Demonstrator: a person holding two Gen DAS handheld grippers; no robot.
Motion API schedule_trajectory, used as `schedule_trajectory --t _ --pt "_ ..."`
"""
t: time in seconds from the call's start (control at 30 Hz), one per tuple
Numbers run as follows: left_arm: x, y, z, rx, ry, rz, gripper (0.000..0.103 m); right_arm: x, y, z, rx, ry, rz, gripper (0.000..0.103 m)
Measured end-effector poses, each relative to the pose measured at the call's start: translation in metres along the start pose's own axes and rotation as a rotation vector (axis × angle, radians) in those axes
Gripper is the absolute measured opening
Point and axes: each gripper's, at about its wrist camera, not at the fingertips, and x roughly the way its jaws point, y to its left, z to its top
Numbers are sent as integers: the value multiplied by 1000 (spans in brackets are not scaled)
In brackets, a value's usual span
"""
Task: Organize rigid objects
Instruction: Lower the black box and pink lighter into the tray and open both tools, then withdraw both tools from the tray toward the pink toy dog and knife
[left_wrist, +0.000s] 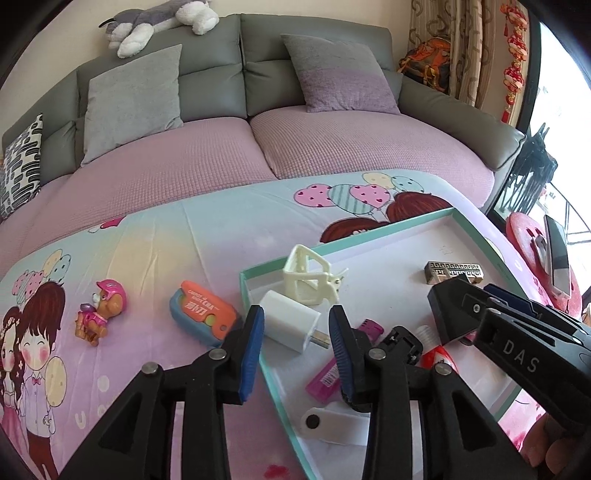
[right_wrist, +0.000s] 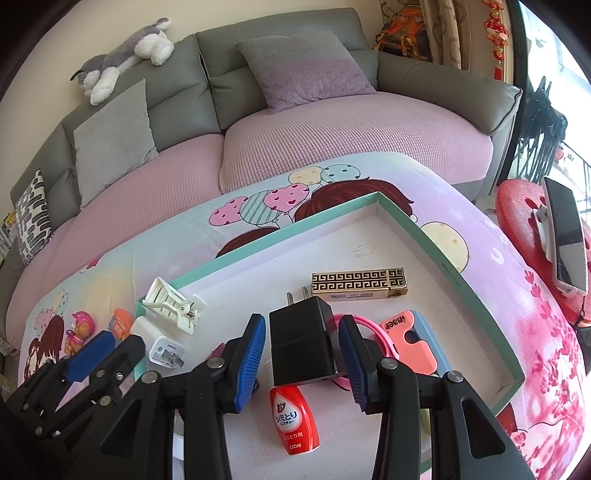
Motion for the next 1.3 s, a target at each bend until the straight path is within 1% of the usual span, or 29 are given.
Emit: schedule_trajectory --t 0.03,0.27,0.43,0.53,0.6,0.67,0.73,0.8,0.87,0.93,1.0,1.17,1.2,1.27,1.3 --pt "-1 6 0 -16 -3 13 44 0 0 0 -1 1 0 44" --pt "-1 47 -3 -149 5 69 47 4 4 -2 -16 12 -10 44" --pt "-2 66 -7 -209 11 111 62 4 6 -2 -25 12 -20 45" --pt "-2 72 -8 -226 9 139 67 5 8 -2 -36 13 -33 46" --pt "-2 75 -9 -236 7 151 69 5 9 -3 -39 14 -37 47" --pt "-2 78 -10 -245 9 161 70 6 10 -3 -41 16 -38 52" --pt "0 81 -11 -249 20 181 84 6 11 -3 -45 14 -44 58" --pt "1 83 -12 -258 24 196 86 6 13 -3 -53 11 -49 61" --pt "2 87 -13 -272 29 205 87 6 16 -4 -61 10 -48 68" --pt "3 91 -15 -286 35 214 91 6 18 -4 -71 9 -44 71" --pt "4 95 -17 -297 41 224 91 6 21 -5 -80 9 -43 72" --pt "5 101 -18 -311 41 245 91 7 25 -5 -94 3 -41 90" --pt "5 101 -19 -312 40 247 91 7 26 -6 -96 1 -40 92" --pt "6 101 -19 -313 43 247 91 7 27 -6 -97 -3 -38 99" --pt "7 101 -19 -312 44 246 91 7 27 -6 -99 -3 -38 100"
